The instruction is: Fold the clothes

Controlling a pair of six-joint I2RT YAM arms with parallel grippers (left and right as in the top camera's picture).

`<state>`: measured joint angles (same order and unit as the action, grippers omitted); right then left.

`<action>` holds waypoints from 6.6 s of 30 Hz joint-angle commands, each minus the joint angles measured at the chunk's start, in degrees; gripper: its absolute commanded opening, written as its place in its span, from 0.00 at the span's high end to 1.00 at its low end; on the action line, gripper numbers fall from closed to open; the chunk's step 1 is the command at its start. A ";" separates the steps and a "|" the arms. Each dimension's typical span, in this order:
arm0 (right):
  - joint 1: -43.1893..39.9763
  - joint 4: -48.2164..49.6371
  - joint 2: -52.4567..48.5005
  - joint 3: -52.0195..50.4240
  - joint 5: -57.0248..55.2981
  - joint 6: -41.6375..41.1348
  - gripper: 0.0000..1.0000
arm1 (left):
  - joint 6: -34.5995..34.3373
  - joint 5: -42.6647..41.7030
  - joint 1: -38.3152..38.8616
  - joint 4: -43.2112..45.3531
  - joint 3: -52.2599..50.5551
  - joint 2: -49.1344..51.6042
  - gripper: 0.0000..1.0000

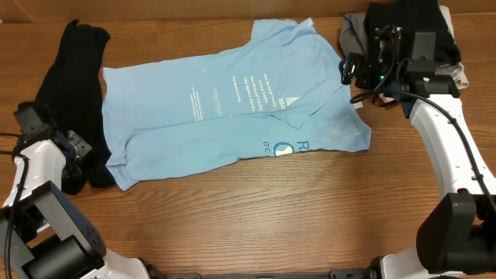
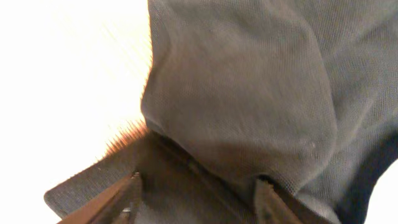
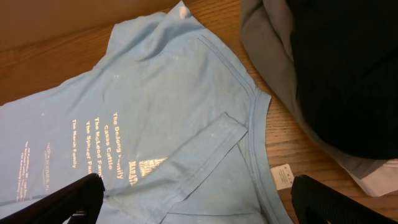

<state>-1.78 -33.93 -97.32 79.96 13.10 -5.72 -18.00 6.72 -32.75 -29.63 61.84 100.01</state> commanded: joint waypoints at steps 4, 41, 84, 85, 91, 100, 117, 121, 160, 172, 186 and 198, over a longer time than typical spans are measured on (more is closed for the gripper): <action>-0.15 0.17 -0.66 1.01 -0.15 0.20 0.00 | 1.84 -3.30 -0.20 2.95 -0.63 3.34 0.32; -0.15 0.20 -0.66 1.01 -0.22 0.22 0.00 | 8.00 4.37 -12.33 3.45 6.75 18.49 0.02; -0.15 -47.41 21.55 33.03 -7.23 -10.27 0.00 | 13.84 -8.81 29.27 -67.19 88.37 10.08 0.00; -0.15 -48.72 22.47 33.00 -8.28 -11.21 0.00 | 13.68 -8.79 29.62 -67.19 87.36 8.87 0.00; -0.15 -58.58 25.57 32.54 -14.62 -17.99 0.00 | 8.07 -7.98 31.93 -67.19 71.69 -2.86 0.00; -0.15 -52.35 24.22 19.43 -14.86 -18.56 0.00 | -3.98 -3.19 33.53 -59.80 34.80 -17.53 0.00; 1.09 -38.47 15.28 0.48 -4.63 -11.61 0.00 | -16.83 0.50 27.41 -19.67 -17.66 -23.17 0.00; 2.27 -36.50 14.23 -0.09 -4.63 -11.61 0.00 | -14.03 4.00 23.10 -11.76 -22.97 -23.08 0.06; 2.93 -22.23 6.80 -15.13 -4.79 -12.52 0.32 | -8.76 11.19 19.37 4.37 -28.02 -15.15 0.96; 5.79 4.00 6.75 -30.99 -2.05 -12.48 0.96 | -8.79 6.19 19.37 4.31 -28.02 -15.15 0.96; 6.27 7.80 0.96 -32.87 -6.60 -13.31 0.96 | -6.78 -0.46 19.37 -7.69 -23.50 -15.17 0.96; 4.31 -2.99 -1.92 -32.85 -7.06 -22.69 0.96 | -5.44 -0.96 19.37 -18.51 -16.72 -15.17 0.96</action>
<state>3.84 -32.67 -96.82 49.17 7.38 -24.12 -25.06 6.37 -13.28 -47.16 43.92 84.53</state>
